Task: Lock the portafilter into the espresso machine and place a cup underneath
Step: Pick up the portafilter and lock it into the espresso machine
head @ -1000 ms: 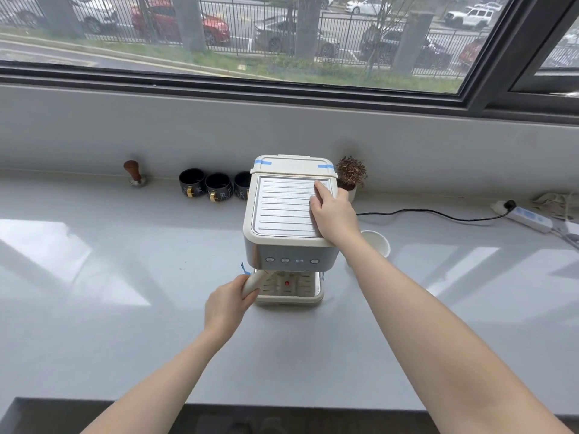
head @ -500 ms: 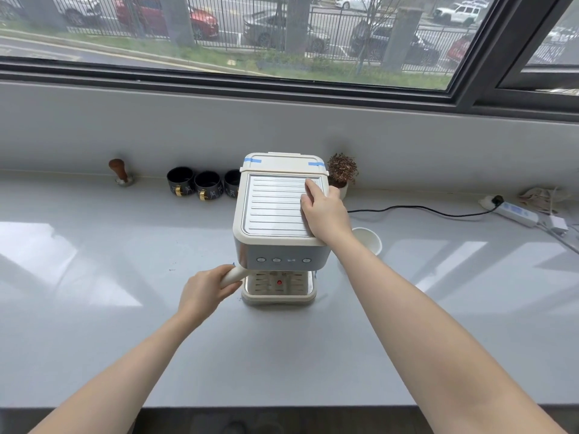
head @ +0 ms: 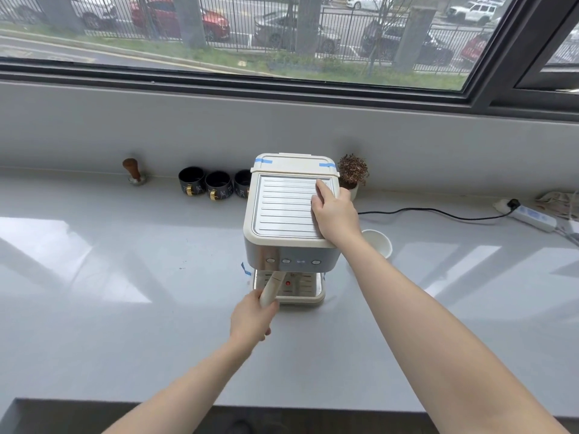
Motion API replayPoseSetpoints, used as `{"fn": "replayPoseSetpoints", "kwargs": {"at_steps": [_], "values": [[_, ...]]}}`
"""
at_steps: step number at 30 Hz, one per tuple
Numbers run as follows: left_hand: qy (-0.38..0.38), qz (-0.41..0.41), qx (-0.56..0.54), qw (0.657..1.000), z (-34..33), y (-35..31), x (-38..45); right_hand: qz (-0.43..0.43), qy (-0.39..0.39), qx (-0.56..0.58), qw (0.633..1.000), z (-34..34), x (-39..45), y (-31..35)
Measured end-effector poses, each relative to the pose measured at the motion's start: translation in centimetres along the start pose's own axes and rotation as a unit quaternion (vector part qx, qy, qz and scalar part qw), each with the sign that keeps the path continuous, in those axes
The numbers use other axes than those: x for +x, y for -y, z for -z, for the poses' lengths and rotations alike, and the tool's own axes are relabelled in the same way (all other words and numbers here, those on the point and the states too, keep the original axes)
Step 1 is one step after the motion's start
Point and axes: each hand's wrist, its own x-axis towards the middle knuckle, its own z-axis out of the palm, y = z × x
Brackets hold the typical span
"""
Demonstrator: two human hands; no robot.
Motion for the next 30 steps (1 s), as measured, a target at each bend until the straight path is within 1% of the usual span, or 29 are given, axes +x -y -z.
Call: {"fn": "replayPoseSetpoints", "kwargs": {"at_steps": [2,3,4,6,8,11,13,15,17,21,24,27,30], "values": [[0.127,0.031,-0.080,0.988,1.3,-0.5,0.8,-0.001,0.003,0.005,1.000,0.0,0.0,0.0],[0.165,0.040,-0.106,0.980,1.7,-0.5,1.0,-0.001,0.004,0.008,1.000,0.0,-0.1,0.0],[0.178,0.044,-0.126,0.975,1.8,-0.6,1.1,-0.001,0.004,0.010,1.000,0.0,-0.1,0.0],[0.155,0.057,-0.159,0.973,1.2,-0.3,1.1,0.000,0.003,0.012,1.000,0.0,-0.2,0.1],[0.109,0.073,-0.198,0.971,-0.5,-0.3,0.7,0.000,-0.003,0.006,1.000,-0.1,-0.3,0.2],[0.032,0.105,-0.262,0.959,-3.7,-1.3,-0.5,-0.005,-0.007,0.001,1.000,-0.1,-0.2,0.2],[-0.021,0.130,-0.274,0.953,-5.5,-1.8,-1.1,-0.006,-0.007,-0.002,1.000,-0.1,-0.3,0.1],[-0.051,0.140,-0.268,0.952,-6.3,-2.0,-1.3,-0.004,-0.004,-0.005,1.000,-0.1,-0.2,0.0],[-0.044,0.137,-0.263,0.954,-6.2,-2.0,-1.3,-0.002,-0.001,-0.003,1.000,0.0,-0.2,-0.1],[0.003,0.119,-0.283,0.952,-5.7,-1.9,-0.9,-0.001,-0.004,0.007,1.000,0.0,0.0,-0.2],[-0.029,0.137,-0.282,0.949,-6.2,-2.0,-0.7,0.006,-0.013,0.007,1.000,0.0,0.1,-0.3],[-0.073,0.154,-0.221,0.960,-6.9,-2.2,-0.7,0.004,-0.014,0.000,1.000,-0.1,0.2,-0.5],[-0.077,0.138,-0.155,0.975,-6.6,-2.4,-0.7,0.004,-0.013,-0.001,1.000,-0.2,0.3,-0.6]]}}
